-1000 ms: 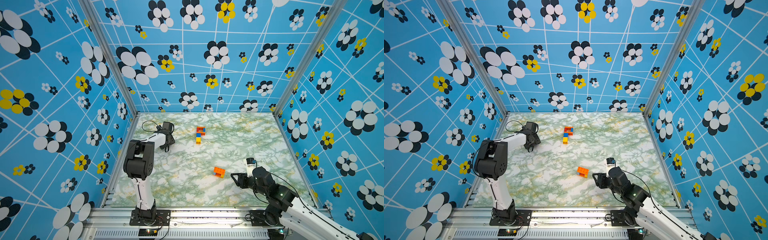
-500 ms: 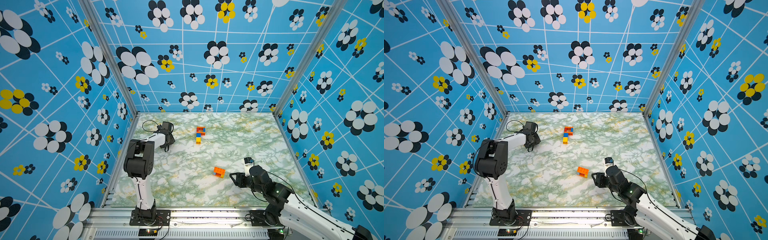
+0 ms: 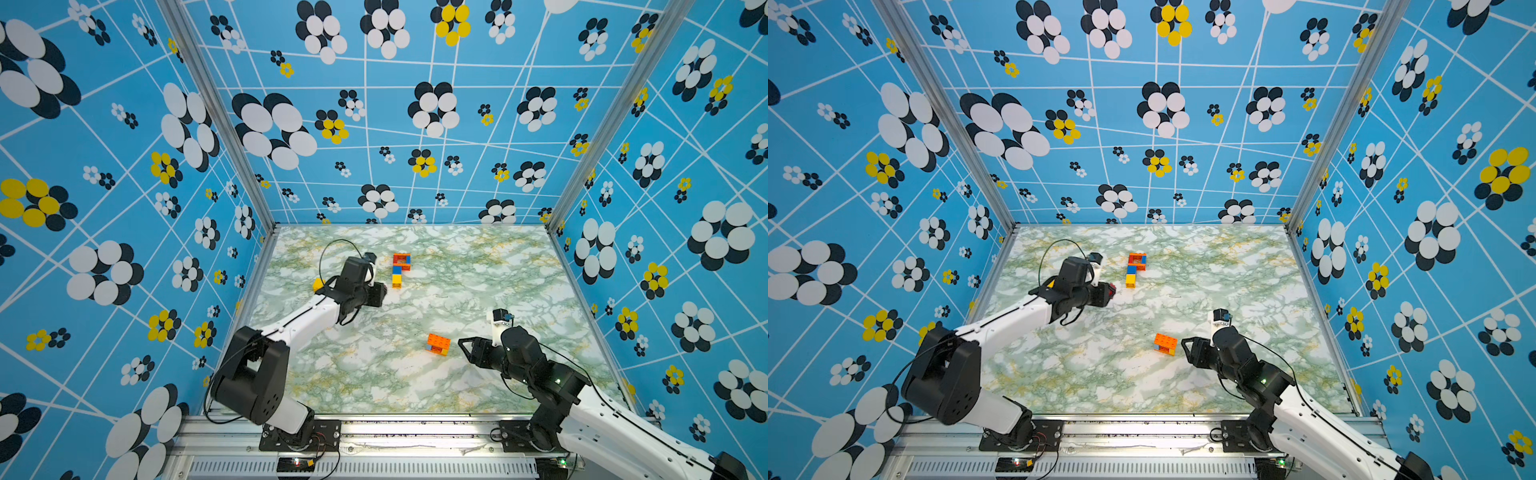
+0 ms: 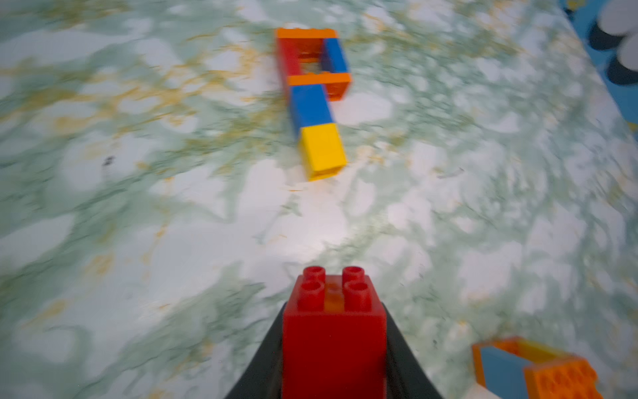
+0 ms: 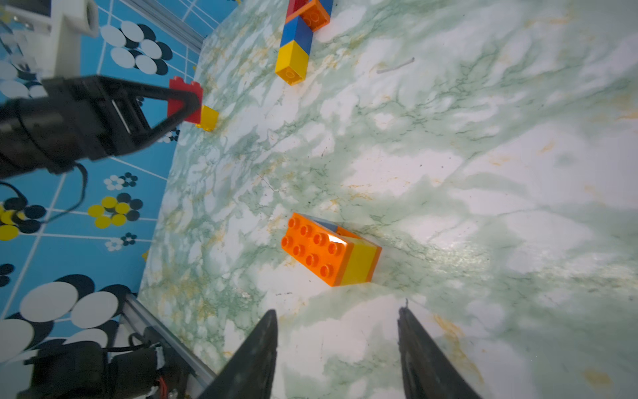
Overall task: Assemble the letter p with lego
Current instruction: Place the lego brick at the center of the board.
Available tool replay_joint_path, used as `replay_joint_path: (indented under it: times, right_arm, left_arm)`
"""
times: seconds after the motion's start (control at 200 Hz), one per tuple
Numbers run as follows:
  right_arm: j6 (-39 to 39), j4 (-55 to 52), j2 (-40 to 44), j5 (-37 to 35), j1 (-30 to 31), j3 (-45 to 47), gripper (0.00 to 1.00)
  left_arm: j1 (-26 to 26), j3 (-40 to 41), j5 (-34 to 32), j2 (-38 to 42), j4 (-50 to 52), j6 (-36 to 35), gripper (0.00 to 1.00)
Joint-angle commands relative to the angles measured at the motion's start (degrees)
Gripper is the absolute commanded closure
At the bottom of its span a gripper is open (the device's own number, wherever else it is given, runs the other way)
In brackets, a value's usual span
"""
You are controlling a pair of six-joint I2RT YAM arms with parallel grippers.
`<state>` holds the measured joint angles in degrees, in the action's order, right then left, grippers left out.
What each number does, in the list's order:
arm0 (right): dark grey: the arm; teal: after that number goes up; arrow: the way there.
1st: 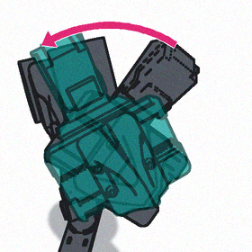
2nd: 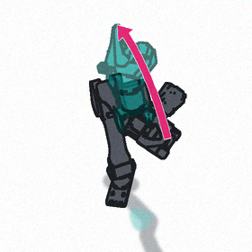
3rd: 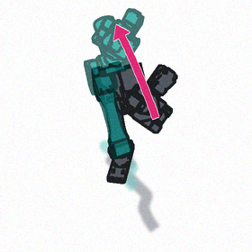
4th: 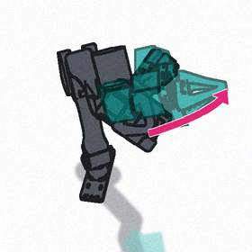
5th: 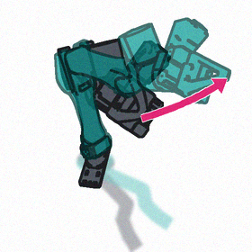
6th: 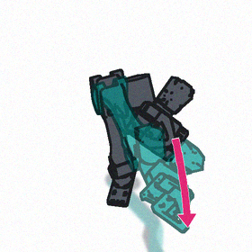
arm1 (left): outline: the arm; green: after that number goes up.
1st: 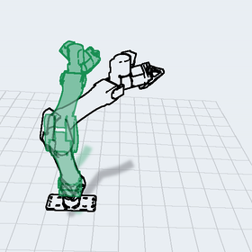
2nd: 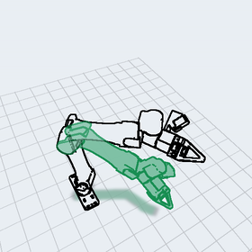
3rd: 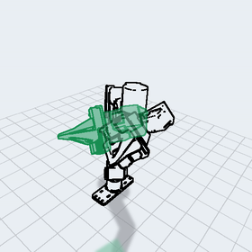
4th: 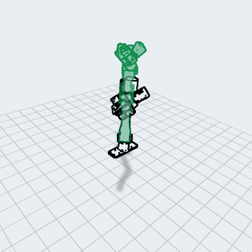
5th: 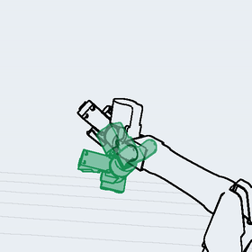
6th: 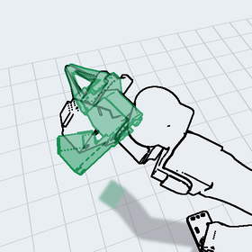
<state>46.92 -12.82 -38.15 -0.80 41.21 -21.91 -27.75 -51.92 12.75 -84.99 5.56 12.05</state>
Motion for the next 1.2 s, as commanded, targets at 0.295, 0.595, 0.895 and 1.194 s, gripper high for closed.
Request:
replay_joint_path:
  times: [0.295,0.595,0.895,1.194]
  right_arm:
    - [11.69,6.98,-0.5,6.46,0.71,-2.32,0.44]
    - [13.97,14.23,-3.99,8.18,6.15,-2.77,0.44]
    - [14.26,17.0,-8.77,8.65,8.7,-3.66,0.44]
    - [13.71,18.54,-13.78,11.1,9.75,-6.09,0.53]
  left_arm:
    - [-22.28,12.99,9.02,9.99,-14.99,-17.49,0.78]
    - [-25.2,15.99,8.74,11.19,-20.14,-18.99,0.78]
    - [-25.84,17.9,8.87,11.68,-23.14,-19.8,0.77]
    - [-25.91,19.18,8.69,11.6,-24.65,-19.96,0.75]
